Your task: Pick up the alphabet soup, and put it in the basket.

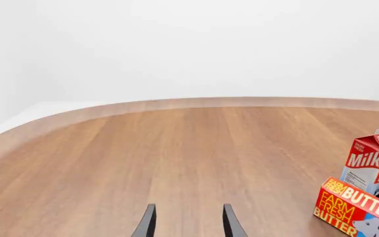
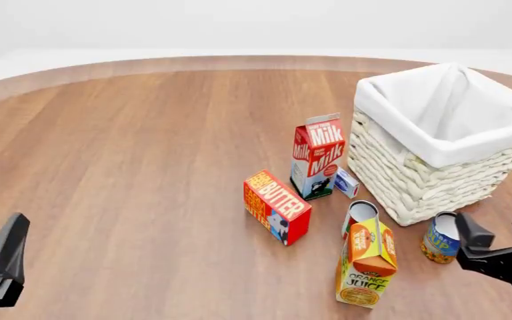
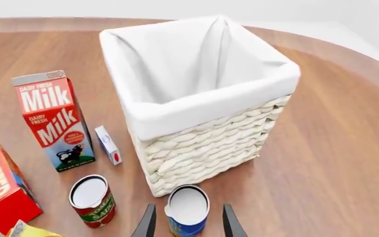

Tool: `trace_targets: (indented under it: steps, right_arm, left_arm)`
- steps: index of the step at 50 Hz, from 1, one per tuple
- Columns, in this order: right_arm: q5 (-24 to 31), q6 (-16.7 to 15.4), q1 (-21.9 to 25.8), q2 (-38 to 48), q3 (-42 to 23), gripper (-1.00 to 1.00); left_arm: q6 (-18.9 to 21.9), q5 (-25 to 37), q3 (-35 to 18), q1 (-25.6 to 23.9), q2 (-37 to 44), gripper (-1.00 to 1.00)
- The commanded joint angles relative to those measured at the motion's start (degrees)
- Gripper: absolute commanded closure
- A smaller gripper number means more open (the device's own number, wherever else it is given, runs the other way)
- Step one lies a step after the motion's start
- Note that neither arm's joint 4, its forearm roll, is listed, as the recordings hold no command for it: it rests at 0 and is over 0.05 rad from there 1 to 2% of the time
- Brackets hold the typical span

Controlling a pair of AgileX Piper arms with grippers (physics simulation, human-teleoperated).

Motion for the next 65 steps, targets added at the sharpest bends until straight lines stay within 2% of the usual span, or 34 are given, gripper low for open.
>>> trace_targets:
  steps: [1,10,22,38,47,65]
  right_arm:
    - [-5.83,0.67,0.15,7.62,0.11,-1.00]
    - [-12.02,0.75,0.21,16.32,0.11,-1.00]
    - [-17.04,1.09,-0.39,22.86,0.11,-1.00]
    - [-22.81,0.94,-0.41,30.25,0.11,-1.00]
    - [-22.96,0.72,-0.53,30.96,0.11,-1.00]
    - [-29.71,0.80,-0.49,39.67,0.11,-1.00]
  left_arm:
    - [0.00,0.00,0.00,0.00,0.00,-1.00]
    - [0.00,0.00,0.00,0.00,0.00,-1.00]
    - [0.00,0.00,0.00,0.00,0.00,-1.00]
    - [0.00,0.00,0.00,0.00,0.00,-1.00]
    - [0.00,0.00,0.00,0.00,0.00,-1.00]
    - [0.00,0.00,0.00,0.00,0.00,-1.00]
